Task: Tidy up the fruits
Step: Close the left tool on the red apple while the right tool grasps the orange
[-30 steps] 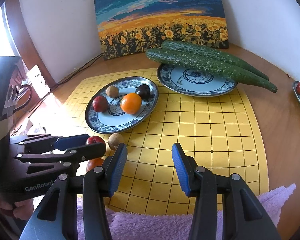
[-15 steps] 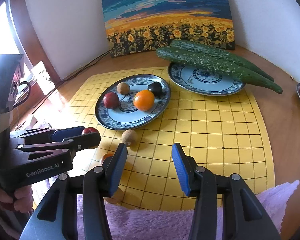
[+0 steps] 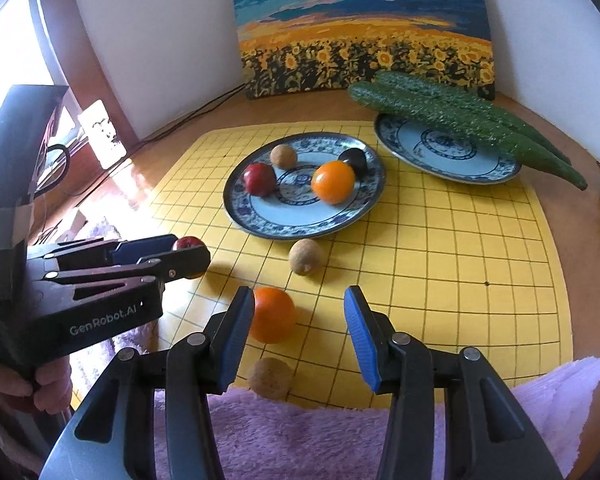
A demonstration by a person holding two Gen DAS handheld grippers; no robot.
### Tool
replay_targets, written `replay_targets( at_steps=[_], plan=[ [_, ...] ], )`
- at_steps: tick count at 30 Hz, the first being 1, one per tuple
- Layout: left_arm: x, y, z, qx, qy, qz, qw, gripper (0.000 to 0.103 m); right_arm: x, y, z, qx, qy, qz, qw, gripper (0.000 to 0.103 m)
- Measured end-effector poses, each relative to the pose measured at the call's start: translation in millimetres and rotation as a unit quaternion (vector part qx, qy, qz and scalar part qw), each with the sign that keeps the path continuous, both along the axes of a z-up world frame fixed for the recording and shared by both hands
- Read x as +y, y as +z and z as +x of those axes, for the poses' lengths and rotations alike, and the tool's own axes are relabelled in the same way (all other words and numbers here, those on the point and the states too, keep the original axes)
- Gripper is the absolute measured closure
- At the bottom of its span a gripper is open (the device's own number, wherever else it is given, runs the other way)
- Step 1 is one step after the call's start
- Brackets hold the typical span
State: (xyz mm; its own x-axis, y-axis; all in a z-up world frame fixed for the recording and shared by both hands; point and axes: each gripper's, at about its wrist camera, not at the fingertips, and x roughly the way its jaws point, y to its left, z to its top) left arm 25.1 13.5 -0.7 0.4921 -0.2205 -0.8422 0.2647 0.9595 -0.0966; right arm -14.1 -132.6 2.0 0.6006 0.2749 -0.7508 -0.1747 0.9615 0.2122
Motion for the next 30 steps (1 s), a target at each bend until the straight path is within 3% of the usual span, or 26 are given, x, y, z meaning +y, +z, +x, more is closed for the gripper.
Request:
replay_targets(
  at_steps=[17, 22, 30],
  plan=[
    [6.0, -1.8, -1.6, 0.0, 0.008, 0.001, 1.0, 0.068, 13.8, -11.1, 1.2, 0.016, 0.025, 0.01, 1.0, 0.056],
    [6.0, -2.0, -1.8, 0.0, 0.008, 0.002, 1.0, 0.068, 18.7, -13.8, 3.0, 0.021, 0.039, 0.018, 0.999, 0.064],
    [6.6, 0.2, 0.3, -0.004, 0.009, 0.003, 1.0, 0.068, 21.8, -15.1, 4.3, 0.023, 0.05, 0.019, 0.998, 0.068]
  ],
)
